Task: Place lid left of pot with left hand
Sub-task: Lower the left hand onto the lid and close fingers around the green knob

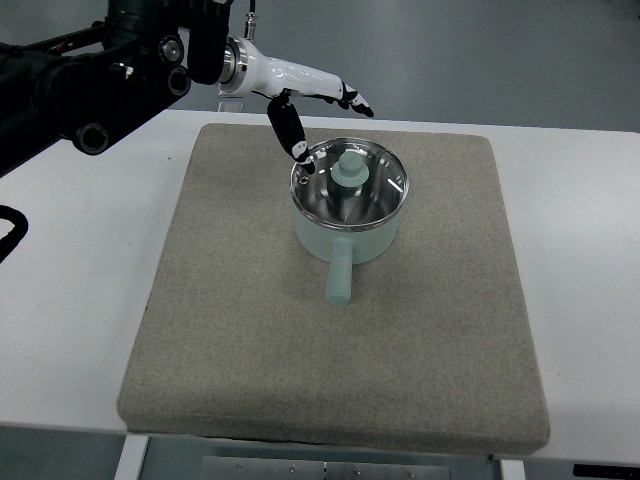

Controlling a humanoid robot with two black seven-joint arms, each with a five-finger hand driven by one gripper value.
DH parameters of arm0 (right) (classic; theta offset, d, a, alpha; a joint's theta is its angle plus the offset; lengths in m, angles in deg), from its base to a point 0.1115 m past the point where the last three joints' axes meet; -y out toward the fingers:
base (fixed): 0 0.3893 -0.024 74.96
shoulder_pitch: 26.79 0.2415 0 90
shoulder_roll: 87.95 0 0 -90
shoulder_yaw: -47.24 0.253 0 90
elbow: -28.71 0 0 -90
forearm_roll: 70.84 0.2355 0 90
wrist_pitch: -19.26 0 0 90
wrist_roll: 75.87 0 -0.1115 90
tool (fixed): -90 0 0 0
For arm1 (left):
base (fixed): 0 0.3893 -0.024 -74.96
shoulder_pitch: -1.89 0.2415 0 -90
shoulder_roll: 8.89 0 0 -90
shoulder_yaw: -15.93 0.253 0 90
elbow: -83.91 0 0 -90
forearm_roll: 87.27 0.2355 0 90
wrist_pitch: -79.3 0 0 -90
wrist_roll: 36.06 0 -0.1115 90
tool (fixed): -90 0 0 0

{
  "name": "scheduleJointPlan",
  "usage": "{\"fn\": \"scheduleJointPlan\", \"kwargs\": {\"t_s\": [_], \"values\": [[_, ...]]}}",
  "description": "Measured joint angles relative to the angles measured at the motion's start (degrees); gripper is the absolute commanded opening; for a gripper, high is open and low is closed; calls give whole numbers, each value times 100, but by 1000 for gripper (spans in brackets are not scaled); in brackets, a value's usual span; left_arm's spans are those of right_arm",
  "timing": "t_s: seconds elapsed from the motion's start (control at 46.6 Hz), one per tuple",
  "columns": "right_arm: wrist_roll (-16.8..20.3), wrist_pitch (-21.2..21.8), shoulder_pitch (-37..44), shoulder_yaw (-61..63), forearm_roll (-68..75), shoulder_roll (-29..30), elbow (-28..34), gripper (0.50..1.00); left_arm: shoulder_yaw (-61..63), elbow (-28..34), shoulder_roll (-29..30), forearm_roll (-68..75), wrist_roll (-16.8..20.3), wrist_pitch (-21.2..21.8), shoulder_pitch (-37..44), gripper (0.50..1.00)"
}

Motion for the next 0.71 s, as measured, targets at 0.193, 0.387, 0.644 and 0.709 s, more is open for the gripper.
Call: {"fn": "scheduleJointPlan", "kwargs": {"t_s": [0.193, 0.387, 0.644, 0.709], "values": [[0, 0, 3, 0, -1, 0, 0, 924, 269, 38, -233, 64, 1, 0, -140, 964], [0, 0, 0, 0, -3, 0, 0, 924, 278, 119, -383, 154, -8, 0, -244, 861], [0, 0, 0, 0, -3, 0, 0, 924, 282, 117, -432, 423, -2, 0, -305, 791], [0, 0, 0, 0, -3, 0, 0, 924, 286, 86, -432, 437, 4, 0, -325, 791]]}}
